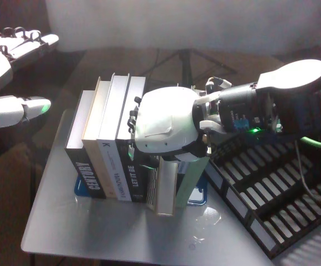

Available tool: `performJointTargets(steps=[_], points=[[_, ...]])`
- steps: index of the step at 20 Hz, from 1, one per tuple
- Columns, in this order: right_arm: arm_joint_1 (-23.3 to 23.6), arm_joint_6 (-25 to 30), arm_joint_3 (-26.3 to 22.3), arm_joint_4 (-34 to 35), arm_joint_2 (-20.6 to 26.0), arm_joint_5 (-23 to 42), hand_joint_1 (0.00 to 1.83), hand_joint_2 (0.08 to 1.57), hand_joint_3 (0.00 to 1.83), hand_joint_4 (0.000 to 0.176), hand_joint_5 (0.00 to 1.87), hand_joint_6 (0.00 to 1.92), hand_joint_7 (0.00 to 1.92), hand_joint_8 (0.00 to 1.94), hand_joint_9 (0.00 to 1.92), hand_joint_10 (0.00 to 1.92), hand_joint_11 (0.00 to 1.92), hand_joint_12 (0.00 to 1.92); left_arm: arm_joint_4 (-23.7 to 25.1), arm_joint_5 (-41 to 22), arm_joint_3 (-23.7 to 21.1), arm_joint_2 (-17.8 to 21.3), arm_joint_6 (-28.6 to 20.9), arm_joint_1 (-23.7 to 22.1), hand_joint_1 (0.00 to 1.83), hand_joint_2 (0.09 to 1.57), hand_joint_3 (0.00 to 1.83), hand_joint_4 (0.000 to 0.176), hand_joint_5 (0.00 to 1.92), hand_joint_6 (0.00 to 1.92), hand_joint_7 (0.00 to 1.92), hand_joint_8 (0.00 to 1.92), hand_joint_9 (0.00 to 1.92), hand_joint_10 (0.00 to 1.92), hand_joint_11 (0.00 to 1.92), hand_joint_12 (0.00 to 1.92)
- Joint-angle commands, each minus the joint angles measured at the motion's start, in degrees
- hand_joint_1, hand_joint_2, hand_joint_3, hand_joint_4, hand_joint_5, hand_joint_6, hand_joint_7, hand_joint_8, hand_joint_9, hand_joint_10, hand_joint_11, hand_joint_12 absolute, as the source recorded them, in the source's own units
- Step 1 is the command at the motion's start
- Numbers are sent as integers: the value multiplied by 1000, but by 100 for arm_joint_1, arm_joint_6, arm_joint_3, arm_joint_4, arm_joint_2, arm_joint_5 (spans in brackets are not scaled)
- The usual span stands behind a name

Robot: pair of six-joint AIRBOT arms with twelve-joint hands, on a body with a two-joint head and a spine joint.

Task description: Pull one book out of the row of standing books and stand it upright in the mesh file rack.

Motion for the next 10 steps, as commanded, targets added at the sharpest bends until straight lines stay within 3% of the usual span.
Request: performJointTargets(steps=[1, 2, 3, 4, 5, 7, 9, 10], points=[[4, -27, 22, 56, 83, -67, 1380, 1107, 5, 0, 926, 1006, 1052, 860, 885, 1313, 671, 1703, -113, -690, 0, 101, -28, -9, 494, 1266, 0, 129, 35, 0, 0, 0, 0, 0, 0, 1409], [4, -27, 16, 56, 83, -72, 1204, 1129, 2, 0, 919, 1057, 934, 625, 802, 1059, 539, 1685, -120, -699, -4, 108, -28, 4, 503, 1271, 1, 130, 41, 3, 0, 0, 3, 1, 0, 1408], [4, -27, 5, 57, 83, -85, 1253, 1015, 0, 0, 693, 767, 839, 439, 725, 917, 442, 1677, -130, -708, -6, 113, -28, 14, 514, 1270, 0, 134, 48, 2, 0, 0, 12, 5, 0, 1478], [4, -27, -8, 57, 83, -88, 1182, 985, 0, 0, 440, 587, 625, 265, 474, 929, 220, 1726, -132, -708, -6, 111, -28, 14, 520, 1268, 0, 136, 53, 0, 0, 0, 2, 0, 0, 1414], [4, -27, -40, 57, 83, -93, 1132, 945, 0, 0, 343, 508, 534, 152, 356, 932, 107, 1740, -132, -708, -6, 107, -28, 19, 510, 1268, 0, 140, 43, 6, 0, 0, 0, 0, 0, 1283], [4, -27, -96, 56, 123, -98, 1040, 919, 0, 0, 81, 431, 285, 13, 63, 923, 3, 1658, -144, -717, -15, 114, -28, 39, 503, 1272, 1, 133, 36, 12, 0, 0, 0, 0, 0, 1017], [8, -27, -181, 56, 209, -99, 964, 886, 0, 0, 2, 121, 32, 2, 2, 342, 0, 1044, -147, -722, -18, 117, -29, 35, 519, 1274, 1, 129, 33, 10, 0, 0, 0, 0, 0, 970], [8, -27, -211, 56, 232, -96, 915, 889, 0, 0, 0, 23, 6, 0, 0, 79, 0, 587, -147, -724, -18, 117, -29, 37, 513, 1277, 1, 133, 37, 3, 0, 0, 0, 0, 0, 1050]])
